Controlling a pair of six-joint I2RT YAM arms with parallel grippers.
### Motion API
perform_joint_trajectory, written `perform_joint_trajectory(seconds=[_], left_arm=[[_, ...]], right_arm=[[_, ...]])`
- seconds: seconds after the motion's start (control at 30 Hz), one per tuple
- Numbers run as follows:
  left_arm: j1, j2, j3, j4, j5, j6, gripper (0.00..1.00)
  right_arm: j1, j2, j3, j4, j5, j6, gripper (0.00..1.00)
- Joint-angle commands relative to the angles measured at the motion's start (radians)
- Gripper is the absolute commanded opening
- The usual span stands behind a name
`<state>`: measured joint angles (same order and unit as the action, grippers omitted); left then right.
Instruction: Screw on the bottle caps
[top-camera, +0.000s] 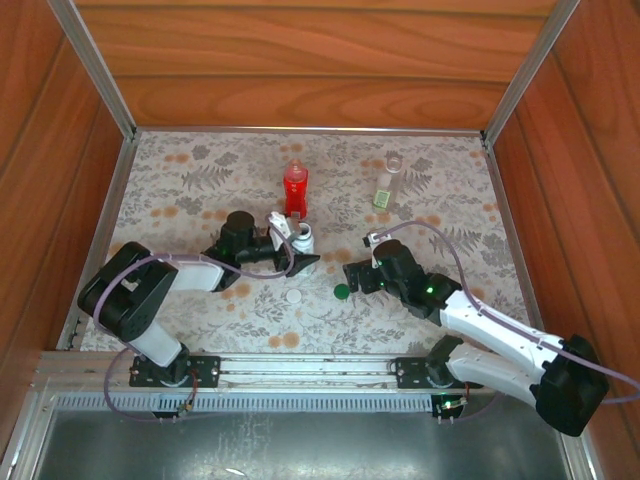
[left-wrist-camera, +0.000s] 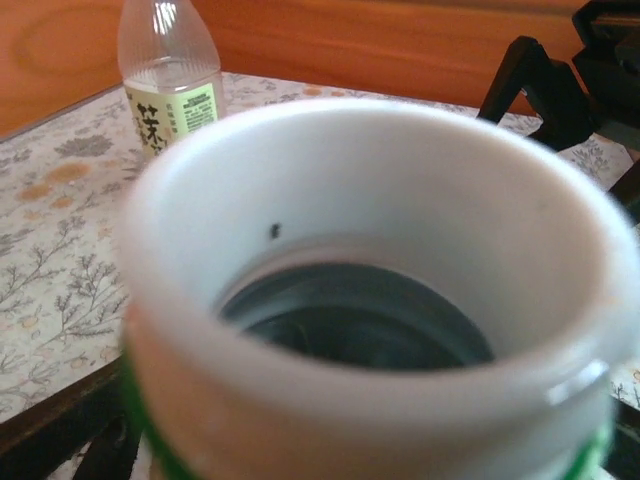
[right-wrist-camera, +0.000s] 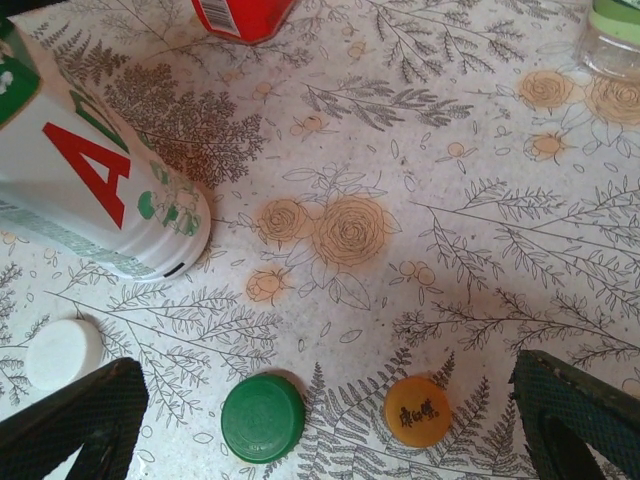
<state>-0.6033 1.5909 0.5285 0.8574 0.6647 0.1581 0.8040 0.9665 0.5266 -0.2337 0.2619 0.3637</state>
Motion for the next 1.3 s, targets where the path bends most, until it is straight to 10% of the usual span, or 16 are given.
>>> perform_joint_trajectory(seconds=[0.0,1.27], left_arm=[[0.005,-0.013,-0.058,0.169,-0.034,-0.060,0.99],[0.040,0.176,-0.117,0.559,0.076,-0.148,0.64]], right_arm=[[-0.006,0.027,0.003,-0.012,0.023,0.038,1.00],[-0.012,0.176,0.052,0.066,-0.064,0.123,1.00]])
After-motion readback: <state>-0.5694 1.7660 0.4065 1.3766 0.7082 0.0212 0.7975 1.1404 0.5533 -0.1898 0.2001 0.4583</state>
